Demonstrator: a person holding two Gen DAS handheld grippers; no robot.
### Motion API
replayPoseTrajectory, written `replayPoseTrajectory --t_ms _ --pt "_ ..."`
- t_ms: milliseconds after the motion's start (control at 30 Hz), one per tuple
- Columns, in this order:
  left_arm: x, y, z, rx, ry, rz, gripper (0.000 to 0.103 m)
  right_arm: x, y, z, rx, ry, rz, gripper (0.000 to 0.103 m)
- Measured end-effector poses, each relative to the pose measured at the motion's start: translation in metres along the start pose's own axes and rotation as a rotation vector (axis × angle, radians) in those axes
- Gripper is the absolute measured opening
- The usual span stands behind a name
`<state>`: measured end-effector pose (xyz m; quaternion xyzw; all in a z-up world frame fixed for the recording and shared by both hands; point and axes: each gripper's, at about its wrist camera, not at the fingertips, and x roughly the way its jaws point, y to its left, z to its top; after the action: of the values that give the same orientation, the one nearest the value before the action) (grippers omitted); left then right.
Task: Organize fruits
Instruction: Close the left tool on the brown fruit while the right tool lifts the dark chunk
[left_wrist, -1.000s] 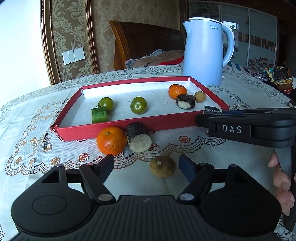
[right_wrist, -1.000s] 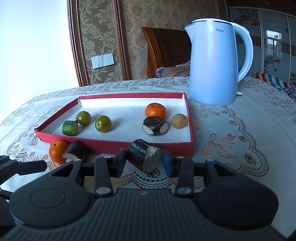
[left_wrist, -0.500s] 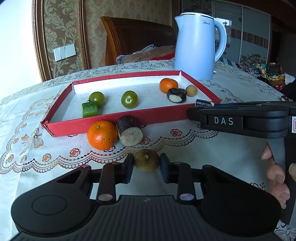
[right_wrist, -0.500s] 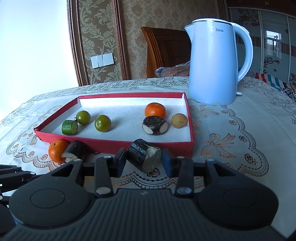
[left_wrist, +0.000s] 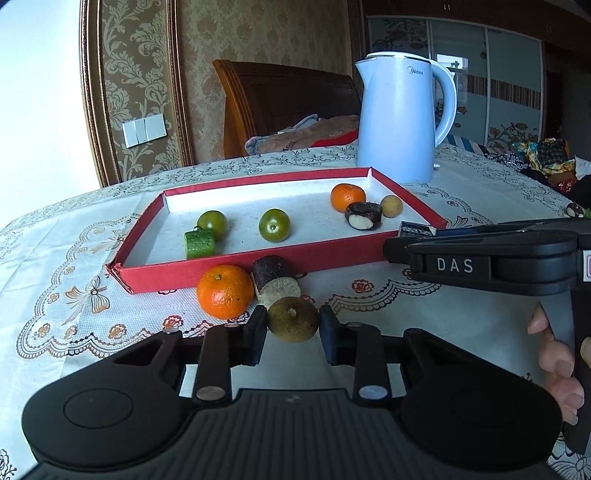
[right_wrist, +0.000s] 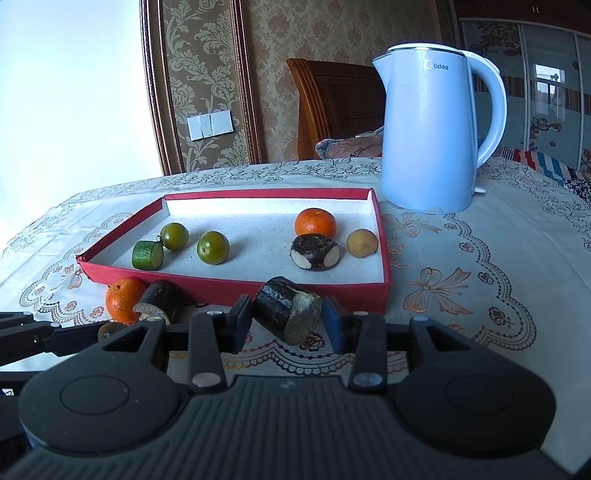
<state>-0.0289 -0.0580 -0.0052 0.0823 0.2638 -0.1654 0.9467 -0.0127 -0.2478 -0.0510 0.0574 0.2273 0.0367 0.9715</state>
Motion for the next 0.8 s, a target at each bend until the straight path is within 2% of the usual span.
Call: replayPoseTrajectory --t_ms 467,800 --pt "-0.001 0.02 0.02 -0.12 -0.016 0.0 0.03 -0.012 -0.008 0.007 0.047 -0.061 0.001 0.039" --pt "0.013 0.02 0.042 -0.132 -0.037 0.012 0.03 -0.005 -0.007 0.019 0.031 -0.065 -0.024 0.039"
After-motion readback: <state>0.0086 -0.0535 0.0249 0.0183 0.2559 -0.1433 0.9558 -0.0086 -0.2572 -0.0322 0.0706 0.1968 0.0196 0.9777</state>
